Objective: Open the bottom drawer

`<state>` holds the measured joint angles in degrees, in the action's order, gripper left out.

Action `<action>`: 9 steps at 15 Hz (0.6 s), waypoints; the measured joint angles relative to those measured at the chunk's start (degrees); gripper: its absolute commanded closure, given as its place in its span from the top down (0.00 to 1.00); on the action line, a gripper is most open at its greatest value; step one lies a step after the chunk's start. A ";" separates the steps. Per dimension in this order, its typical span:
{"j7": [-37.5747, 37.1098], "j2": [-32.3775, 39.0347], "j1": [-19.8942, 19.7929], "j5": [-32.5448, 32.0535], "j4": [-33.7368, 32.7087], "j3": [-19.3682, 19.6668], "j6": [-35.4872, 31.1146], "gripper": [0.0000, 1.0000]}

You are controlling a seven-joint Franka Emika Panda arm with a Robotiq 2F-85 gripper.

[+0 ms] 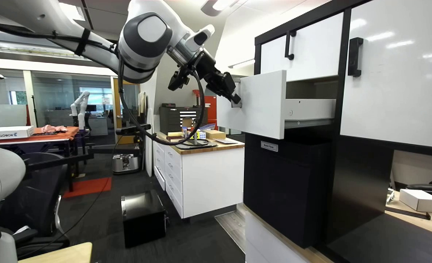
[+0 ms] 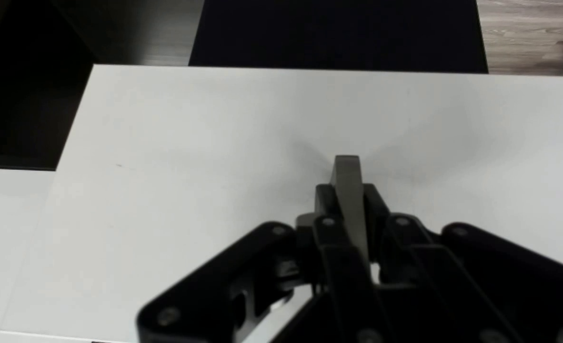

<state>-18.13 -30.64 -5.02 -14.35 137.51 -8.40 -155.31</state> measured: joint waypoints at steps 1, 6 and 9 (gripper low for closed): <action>0.00 -0.61 -0.19 0.31 0.50 -0.18 0.00 0.04; -0.02 -2.47 -0.55 1.84 2.18 -0.38 0.16 0.45; -0.33 -2.01 -0.73 3.16 6.68 -0.36 2.61 0.64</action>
<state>-18.46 -32.65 -5.75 -11.19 144.19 -8.76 -152.70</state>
